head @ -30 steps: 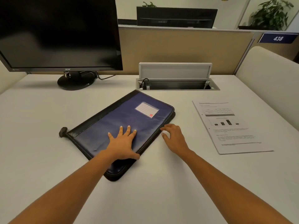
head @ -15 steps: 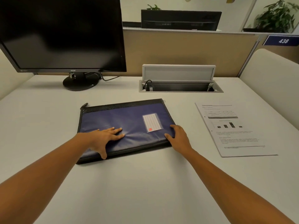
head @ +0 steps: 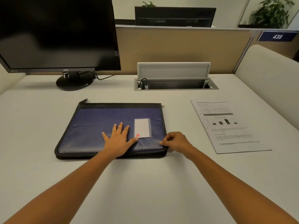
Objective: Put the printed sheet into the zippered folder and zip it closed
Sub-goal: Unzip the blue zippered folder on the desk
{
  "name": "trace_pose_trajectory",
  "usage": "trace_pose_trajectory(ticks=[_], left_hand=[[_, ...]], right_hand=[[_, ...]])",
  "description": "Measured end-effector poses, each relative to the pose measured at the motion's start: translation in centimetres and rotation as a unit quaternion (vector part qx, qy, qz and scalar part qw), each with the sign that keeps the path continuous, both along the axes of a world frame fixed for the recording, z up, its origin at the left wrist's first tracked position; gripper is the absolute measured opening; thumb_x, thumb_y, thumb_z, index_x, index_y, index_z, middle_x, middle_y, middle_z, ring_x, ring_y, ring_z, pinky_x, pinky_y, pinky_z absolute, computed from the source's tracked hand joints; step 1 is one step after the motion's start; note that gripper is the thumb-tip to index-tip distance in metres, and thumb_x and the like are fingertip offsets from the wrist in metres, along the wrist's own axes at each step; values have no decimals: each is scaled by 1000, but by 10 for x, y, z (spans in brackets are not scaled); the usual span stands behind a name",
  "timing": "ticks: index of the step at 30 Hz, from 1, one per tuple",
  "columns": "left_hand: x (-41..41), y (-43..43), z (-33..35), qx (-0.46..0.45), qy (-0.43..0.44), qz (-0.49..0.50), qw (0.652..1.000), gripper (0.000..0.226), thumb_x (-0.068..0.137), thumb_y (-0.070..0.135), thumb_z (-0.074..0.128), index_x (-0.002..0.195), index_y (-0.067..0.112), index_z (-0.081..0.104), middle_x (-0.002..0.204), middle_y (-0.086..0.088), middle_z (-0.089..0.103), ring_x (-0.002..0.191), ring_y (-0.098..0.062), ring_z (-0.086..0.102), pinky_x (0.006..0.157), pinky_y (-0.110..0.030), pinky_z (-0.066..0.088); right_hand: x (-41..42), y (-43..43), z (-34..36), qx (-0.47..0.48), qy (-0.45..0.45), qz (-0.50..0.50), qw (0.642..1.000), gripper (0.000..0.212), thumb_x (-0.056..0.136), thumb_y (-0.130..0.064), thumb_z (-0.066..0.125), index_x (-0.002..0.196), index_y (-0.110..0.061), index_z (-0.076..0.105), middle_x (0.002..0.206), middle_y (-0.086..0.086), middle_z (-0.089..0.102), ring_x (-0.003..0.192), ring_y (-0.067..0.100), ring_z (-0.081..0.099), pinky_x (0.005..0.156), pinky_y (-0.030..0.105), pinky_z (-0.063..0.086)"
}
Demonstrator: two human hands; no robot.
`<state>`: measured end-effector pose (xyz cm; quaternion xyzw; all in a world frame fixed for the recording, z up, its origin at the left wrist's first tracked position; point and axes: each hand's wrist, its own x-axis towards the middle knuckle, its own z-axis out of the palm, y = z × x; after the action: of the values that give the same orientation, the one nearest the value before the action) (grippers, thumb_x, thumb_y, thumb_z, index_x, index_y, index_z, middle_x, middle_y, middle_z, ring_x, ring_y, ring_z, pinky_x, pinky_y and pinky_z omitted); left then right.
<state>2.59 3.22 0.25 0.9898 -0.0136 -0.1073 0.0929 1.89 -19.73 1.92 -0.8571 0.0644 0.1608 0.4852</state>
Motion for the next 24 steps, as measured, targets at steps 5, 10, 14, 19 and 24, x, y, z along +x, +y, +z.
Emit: trace_pose_trajectory(ticks=[5,10,14,19,24], left_hand=[[8,-33,-7,-22,-24,-8,999,74,87,64,27,147,24,7,157,0,-5,144,-21,-8,110,-62,-3],[14,-35,-17,-22,-62,-11,998,73,87,66,23,146,27,6,157,1,-4,144,-20,-7,109,-62,-5],[15,-32,-25,0,-82,-16,996,72,86,66,19,146,28,5,157,1,-2,144,-21,-5,110,-61,-4],[15,-32,-31,14,-98,-16,995,72,85,67,18,146,29,4,157,1,-1,144,-22,-3,110,-60,-4],[15,-32,-35,20,-104,-14,994,73,83,68,14,145,30,4,157,2,-1,144,-21,-4,110,-59,-5]], right_hand=[[0,-3,3,11,-1,49,999,13,82,-19,67,77,-11,58,70,3,60,61,16,58,56,20,50],[22,-12,2,-2,-48,6,999,14,89,-19,57,92,-6,58,84,10,62,71,18,59,59,20,49],[50,-17,-4,-30,-88,-41,995,18,88,-13,57,101,-2,62,92,12,61,82,21,56,77,33,52],[83,-13,-10,-10,-105,-98,990,25,85,-11,60,109,-2,63,92,8,58,84,20,55,89,35,49],[116,-3,-13,-39,-120,-102,987,35,86,-10,58,121,-6,56,119,18,58,108,28,56,98,35,43]])
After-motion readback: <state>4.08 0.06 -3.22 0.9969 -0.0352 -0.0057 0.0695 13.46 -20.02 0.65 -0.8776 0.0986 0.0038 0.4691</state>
